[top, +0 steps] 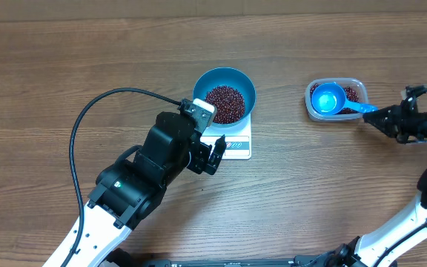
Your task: Scoop item into bowl and weigh 150g on scale
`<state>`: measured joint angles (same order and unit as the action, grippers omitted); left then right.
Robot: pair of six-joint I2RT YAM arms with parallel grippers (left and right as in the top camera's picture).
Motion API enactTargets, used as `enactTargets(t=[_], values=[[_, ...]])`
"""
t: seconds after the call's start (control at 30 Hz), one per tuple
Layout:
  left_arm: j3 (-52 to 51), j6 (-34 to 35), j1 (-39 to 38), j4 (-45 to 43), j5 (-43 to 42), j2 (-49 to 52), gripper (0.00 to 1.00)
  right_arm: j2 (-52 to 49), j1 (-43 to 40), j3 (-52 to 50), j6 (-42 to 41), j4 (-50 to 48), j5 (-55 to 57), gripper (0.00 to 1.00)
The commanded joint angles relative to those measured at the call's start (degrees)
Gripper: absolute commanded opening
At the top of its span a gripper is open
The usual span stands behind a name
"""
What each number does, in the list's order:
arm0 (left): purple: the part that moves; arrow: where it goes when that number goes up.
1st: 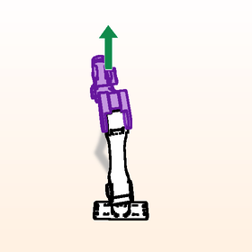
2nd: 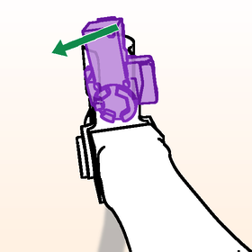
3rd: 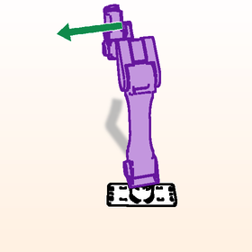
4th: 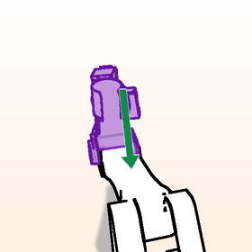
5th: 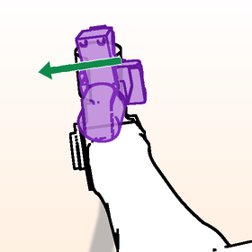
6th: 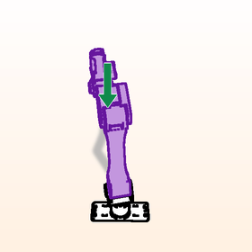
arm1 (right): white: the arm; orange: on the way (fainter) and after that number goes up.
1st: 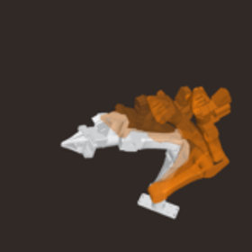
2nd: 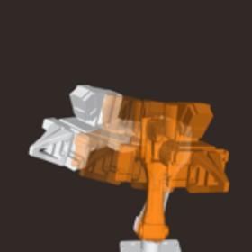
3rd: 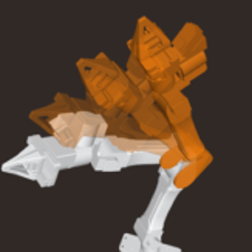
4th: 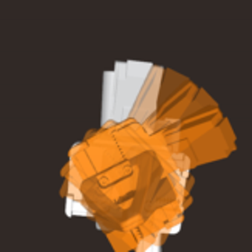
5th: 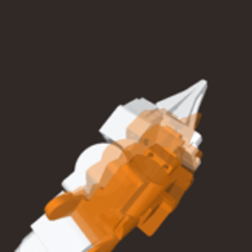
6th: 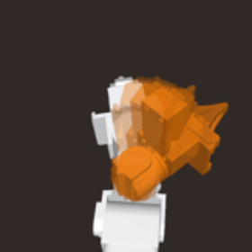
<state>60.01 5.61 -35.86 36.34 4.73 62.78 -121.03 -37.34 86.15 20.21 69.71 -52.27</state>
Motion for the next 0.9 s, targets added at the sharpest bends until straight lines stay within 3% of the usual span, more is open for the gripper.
enactTargets(t=[0.0,0.33,0.37,0.47,0.5,0.6,0.8,0.87], values=[[-0.07,-0.24,0.26,-0.42,-0.76,-0.66,1.0,-0.61,1.31,-1.44,1.53,-0.15,2.99,0.04],[-0.07,-0.24,0.26,-0.42,-0.79,-0.66,1.0,-0.61,1.31,-1.44,1.53,-2.23,2.99,0.04],[-0.07,-0.26,0.26,-0.42,-0.76,-0.66,1.0,-0.61,1.31,-1.44,1.53,-2.56,2.99,0.09],[-0.07,-0.26,0.26,-0.42,-0.76,-0.66,1.0,-0.61,0.98,-1.44,1.49,-3.23,2.97,0.47],[-0.07,-0.26,0.26,-0.42,-0.76,-0.66,1.0,-0.61,0.83,-1.44,1.49,-3.28,2.99,0.55],[-0.07,-0.26,0.26,-0.42,-0.76,-0.66,0.99,-0.61,0.2,-1.44,1.49,-3.41,2.99,0.63],[-0.07,-0.26,0.26,-0.42,-0.76,-0.66,1.0,-0.61,-1.4,-1.44,1.51,-6.99,2.93,0.68],[-0.07,-0.26,0.26,-0.42,-0.74,-0.66,0.99,-0.61,-1.6,-1.44,1.49,-9.29,2.64,0.81]])
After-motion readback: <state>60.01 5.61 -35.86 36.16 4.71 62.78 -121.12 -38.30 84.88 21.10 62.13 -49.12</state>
